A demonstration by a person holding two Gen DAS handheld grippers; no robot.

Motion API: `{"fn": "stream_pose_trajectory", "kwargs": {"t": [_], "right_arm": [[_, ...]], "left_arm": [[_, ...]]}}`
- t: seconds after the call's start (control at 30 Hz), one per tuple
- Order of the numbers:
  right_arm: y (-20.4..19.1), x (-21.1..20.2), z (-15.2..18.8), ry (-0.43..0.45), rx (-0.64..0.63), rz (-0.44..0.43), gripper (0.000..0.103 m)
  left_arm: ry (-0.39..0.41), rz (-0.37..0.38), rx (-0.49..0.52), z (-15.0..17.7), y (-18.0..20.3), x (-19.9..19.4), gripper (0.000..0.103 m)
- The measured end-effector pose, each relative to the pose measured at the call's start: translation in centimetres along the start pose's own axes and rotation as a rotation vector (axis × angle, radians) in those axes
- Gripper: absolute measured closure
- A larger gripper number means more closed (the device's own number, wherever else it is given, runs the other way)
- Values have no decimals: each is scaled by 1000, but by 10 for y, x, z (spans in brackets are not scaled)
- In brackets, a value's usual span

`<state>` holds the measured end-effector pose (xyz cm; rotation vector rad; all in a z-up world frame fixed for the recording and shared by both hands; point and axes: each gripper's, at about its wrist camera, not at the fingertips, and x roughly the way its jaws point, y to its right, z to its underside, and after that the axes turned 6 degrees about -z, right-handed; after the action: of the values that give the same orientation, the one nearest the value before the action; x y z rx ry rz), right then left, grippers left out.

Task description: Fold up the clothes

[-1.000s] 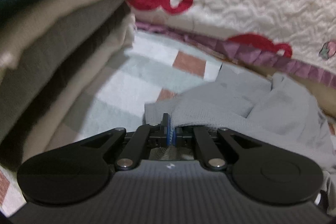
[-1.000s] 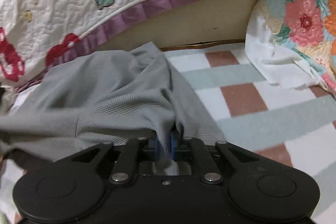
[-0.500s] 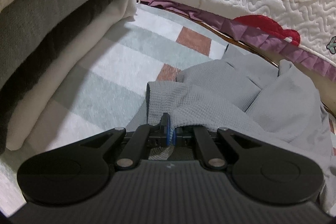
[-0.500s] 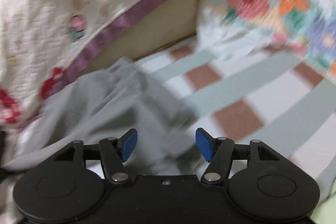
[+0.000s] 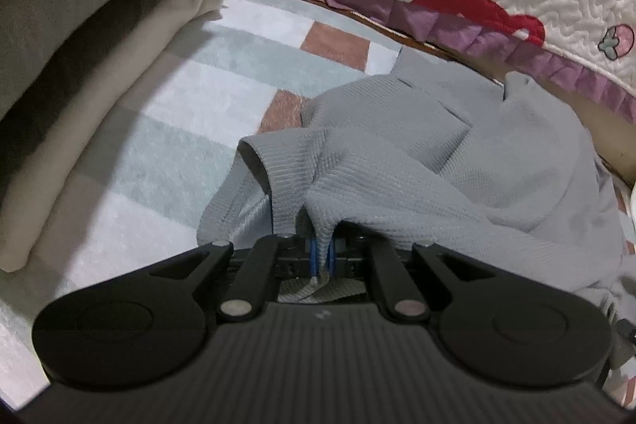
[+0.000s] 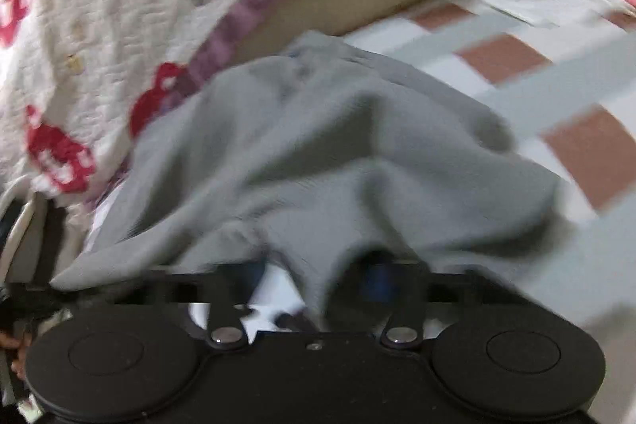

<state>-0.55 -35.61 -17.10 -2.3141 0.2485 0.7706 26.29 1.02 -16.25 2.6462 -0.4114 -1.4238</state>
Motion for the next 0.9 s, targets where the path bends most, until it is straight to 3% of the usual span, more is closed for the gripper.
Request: {"fn": "stream_pose_trajectory", "kwargs": {"t": [0.13,0.27,0.33,0.47,0.6,0.67,0.8,0.9], "right_arm": [[-27,-47,-16,151,-43,-119,95],[-40,-106,-7,225,-153,-154,96],[-31,-107,8,177,-176,-75,96],[-8,-82,13,122,-78,-18,96],[-16,-76,1,152,-101,-2,96],[-14,-70,-6,160,-85,38,95],[16,-47,-29,144,95,91,95],[18,-27,-43,115,52,113,95]], "left_arm": [[44,77,21,-2,-6,-37,100],[80,264,8,5,-15,-76,99],[16,255,-20,16,-21,-68,99],[-104,232,-104,33,-36,-49,99],[-112,243,-158,32,-47,-42,99],[-101,264,-111,30,-39,-39,99],[-79,309,-10,24,-21,-34,98],[2,271,149,3,7,-22,100]]}}
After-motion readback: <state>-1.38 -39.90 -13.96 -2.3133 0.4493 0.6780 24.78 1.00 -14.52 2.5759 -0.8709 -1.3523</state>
